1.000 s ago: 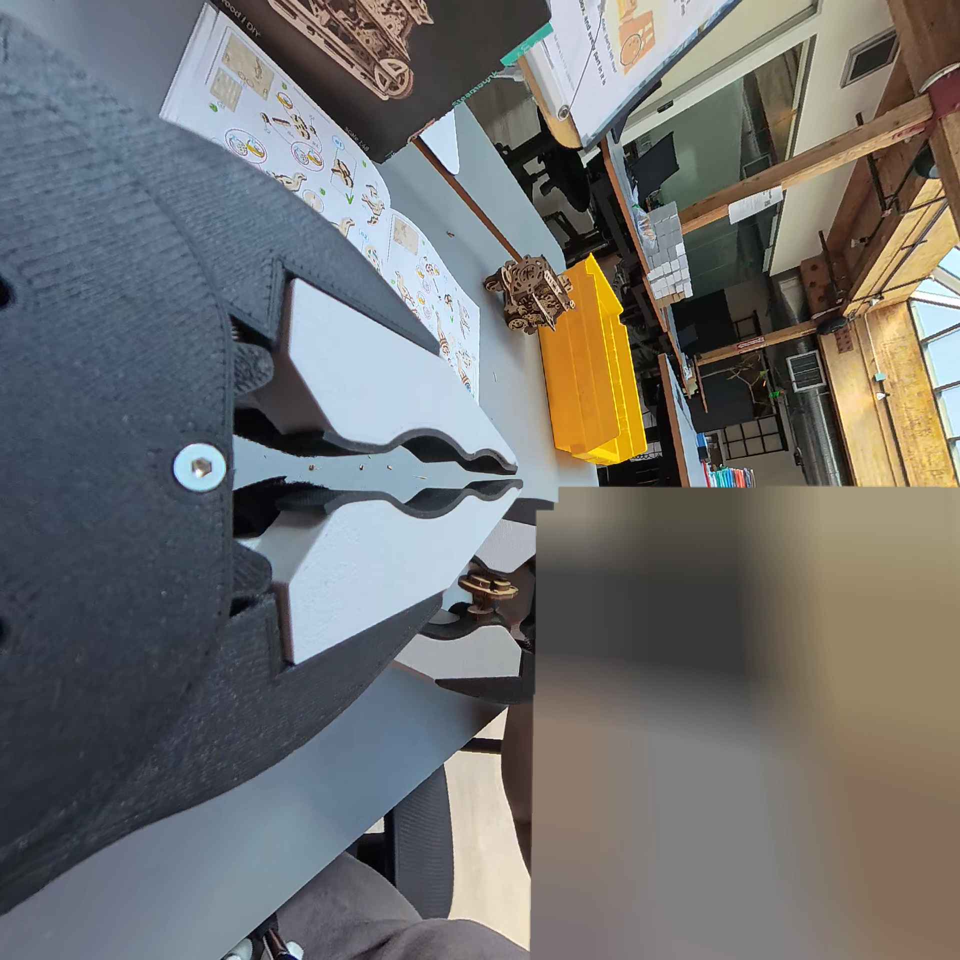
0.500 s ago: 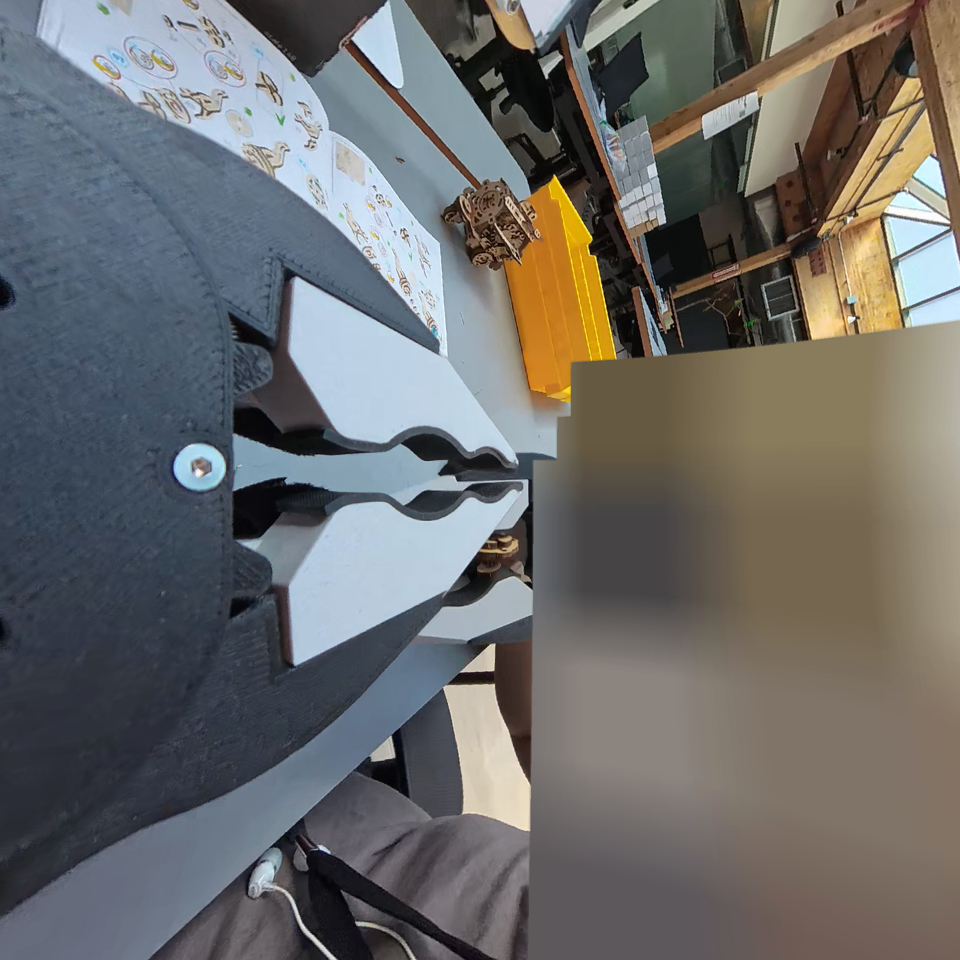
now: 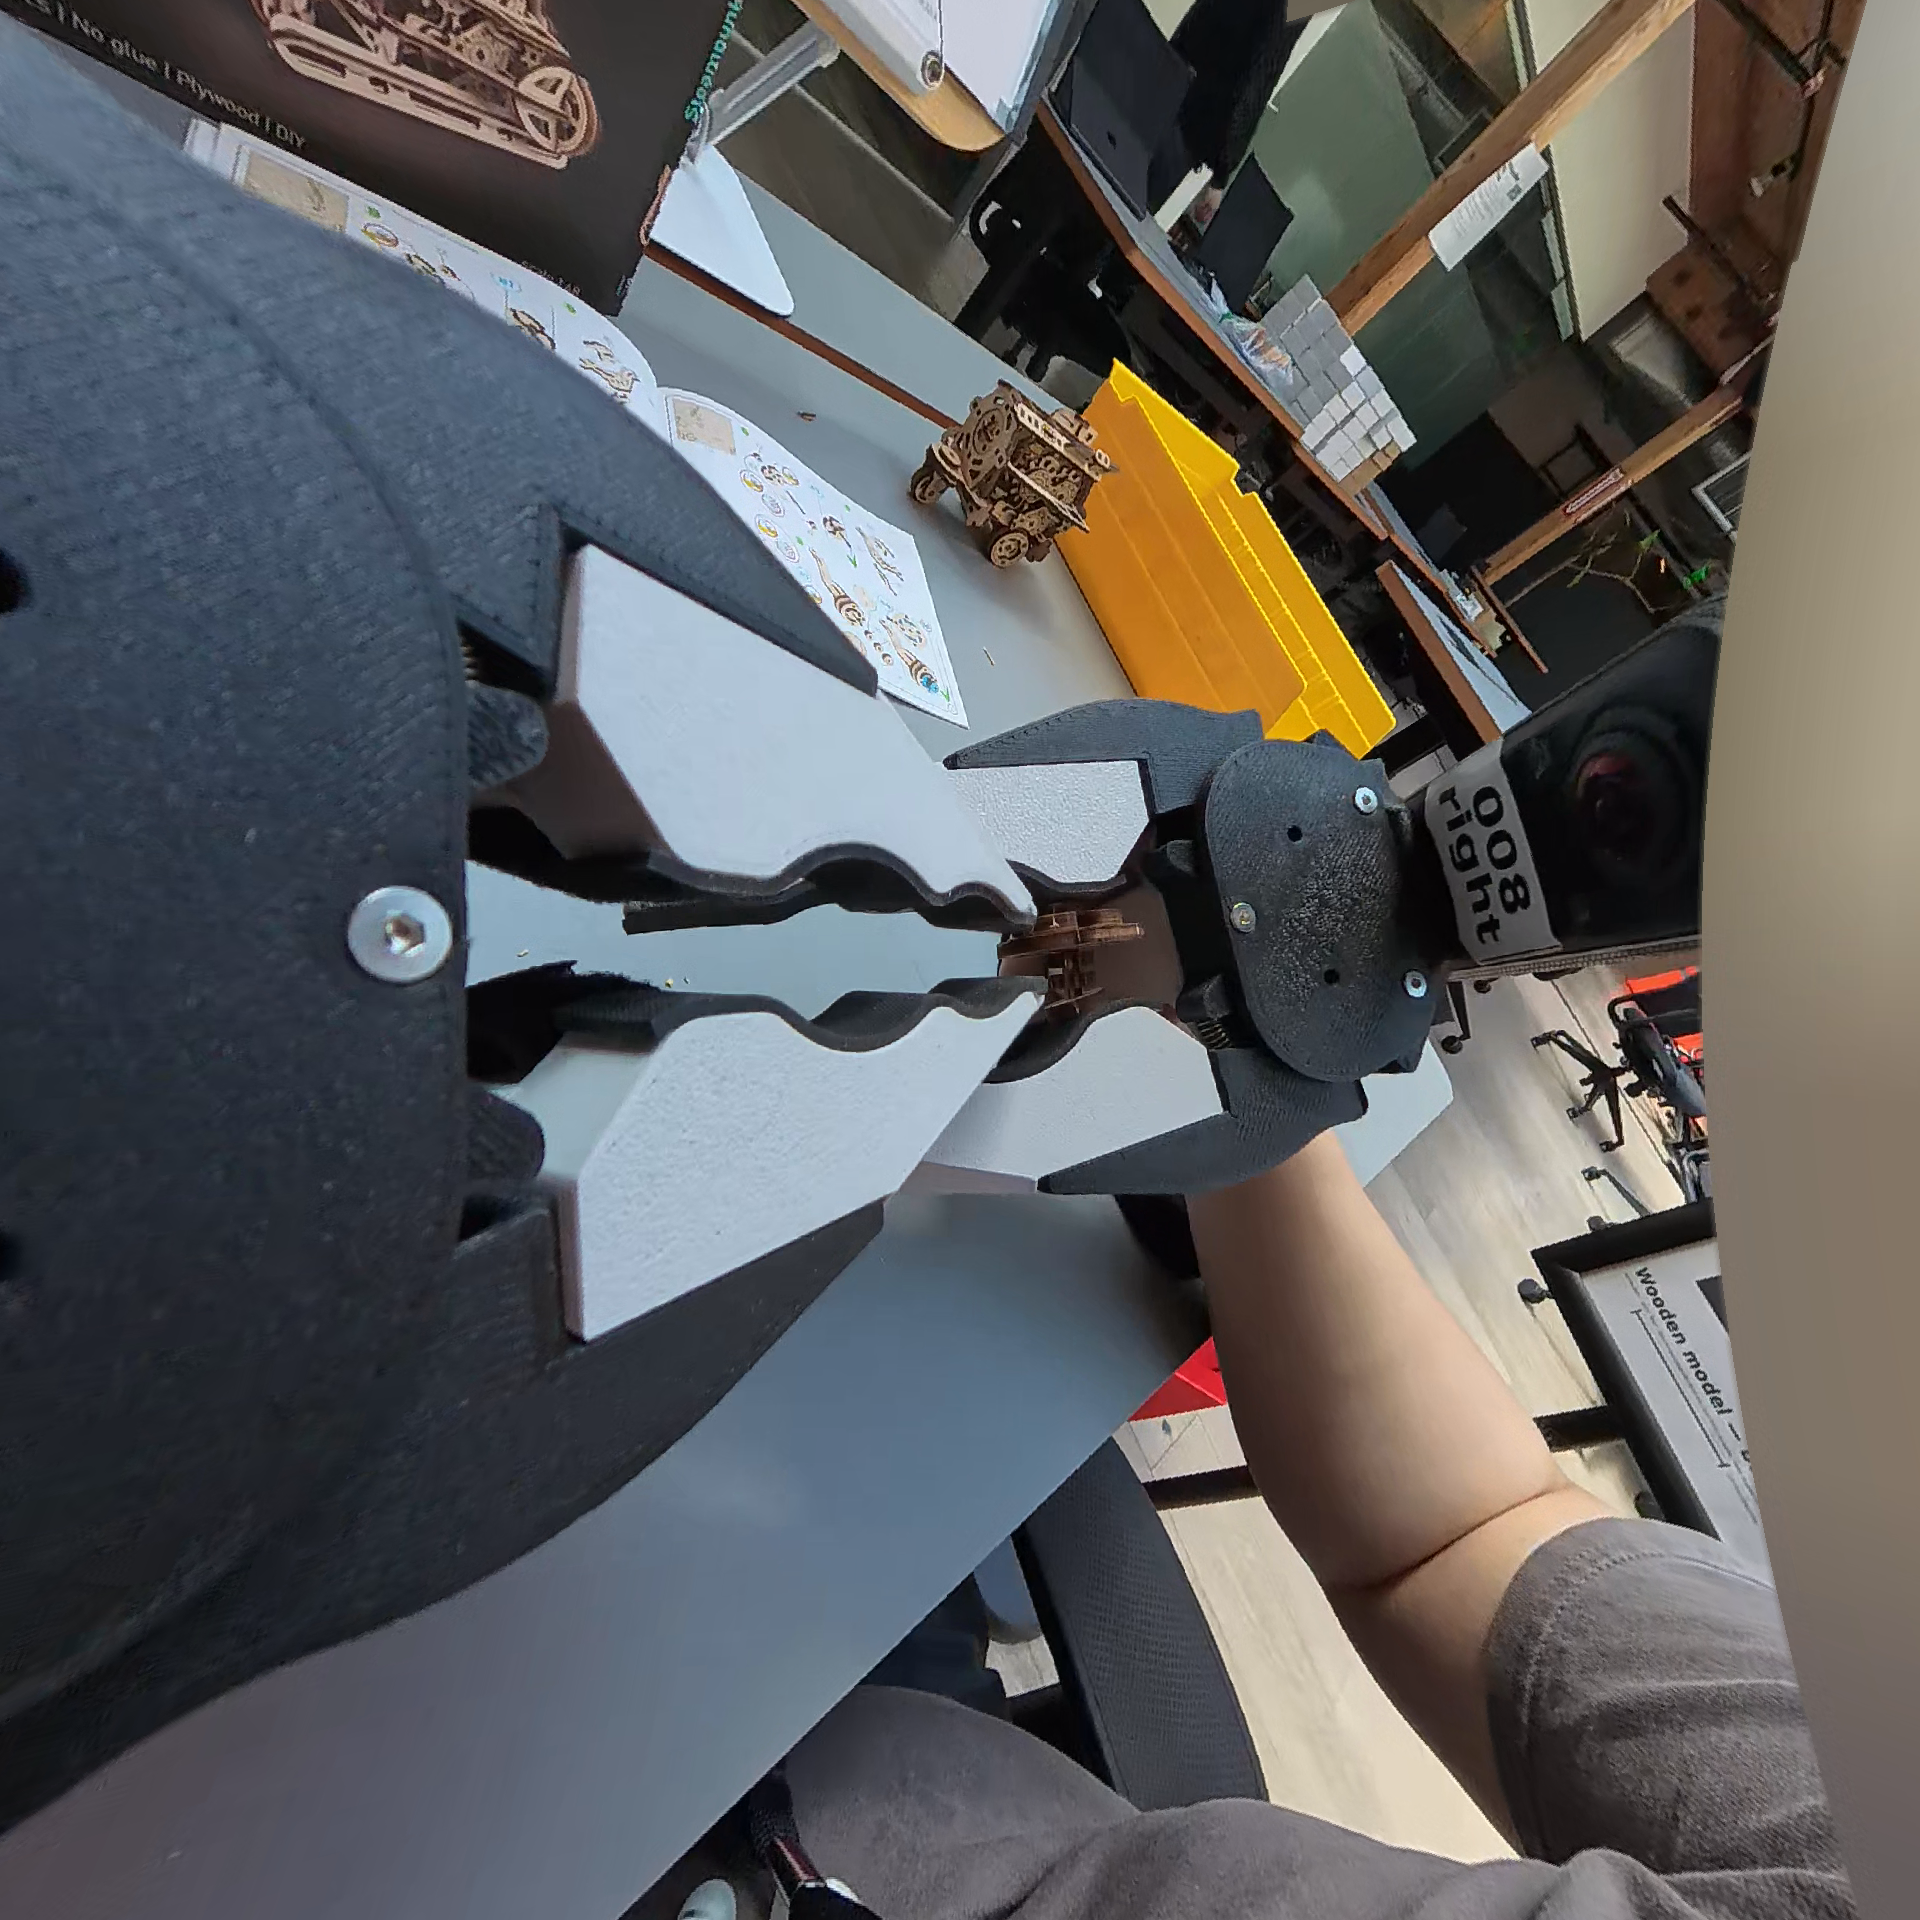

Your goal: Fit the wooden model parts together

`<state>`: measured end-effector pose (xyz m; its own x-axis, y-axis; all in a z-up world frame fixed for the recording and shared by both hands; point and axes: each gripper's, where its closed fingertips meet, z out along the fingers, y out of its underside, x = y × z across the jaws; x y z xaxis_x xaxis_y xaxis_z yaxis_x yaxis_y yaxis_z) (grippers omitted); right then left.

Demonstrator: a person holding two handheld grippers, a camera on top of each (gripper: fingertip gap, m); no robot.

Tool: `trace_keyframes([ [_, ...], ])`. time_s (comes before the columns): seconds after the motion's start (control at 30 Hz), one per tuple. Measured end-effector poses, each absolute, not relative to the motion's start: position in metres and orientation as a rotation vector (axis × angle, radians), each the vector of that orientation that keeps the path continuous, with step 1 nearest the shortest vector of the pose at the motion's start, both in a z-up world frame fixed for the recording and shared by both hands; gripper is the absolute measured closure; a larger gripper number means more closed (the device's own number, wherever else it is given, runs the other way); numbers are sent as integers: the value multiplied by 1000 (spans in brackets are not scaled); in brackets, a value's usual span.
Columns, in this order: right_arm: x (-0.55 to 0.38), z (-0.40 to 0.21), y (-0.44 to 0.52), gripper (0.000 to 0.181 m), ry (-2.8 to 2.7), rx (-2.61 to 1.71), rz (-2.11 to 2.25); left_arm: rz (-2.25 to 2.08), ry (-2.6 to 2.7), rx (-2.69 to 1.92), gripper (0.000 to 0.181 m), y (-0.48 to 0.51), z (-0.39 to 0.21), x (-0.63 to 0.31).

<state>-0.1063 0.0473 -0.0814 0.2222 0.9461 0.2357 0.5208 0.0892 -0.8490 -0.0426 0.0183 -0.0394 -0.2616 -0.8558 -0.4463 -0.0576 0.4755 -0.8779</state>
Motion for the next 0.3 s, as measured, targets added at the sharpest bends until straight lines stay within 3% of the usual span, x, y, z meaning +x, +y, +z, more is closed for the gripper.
trace_keyframes([
  [0.3,-108,-80,49,138,-1430,-1545,551,-942,1630,-810,181,20,-36,-40],
])
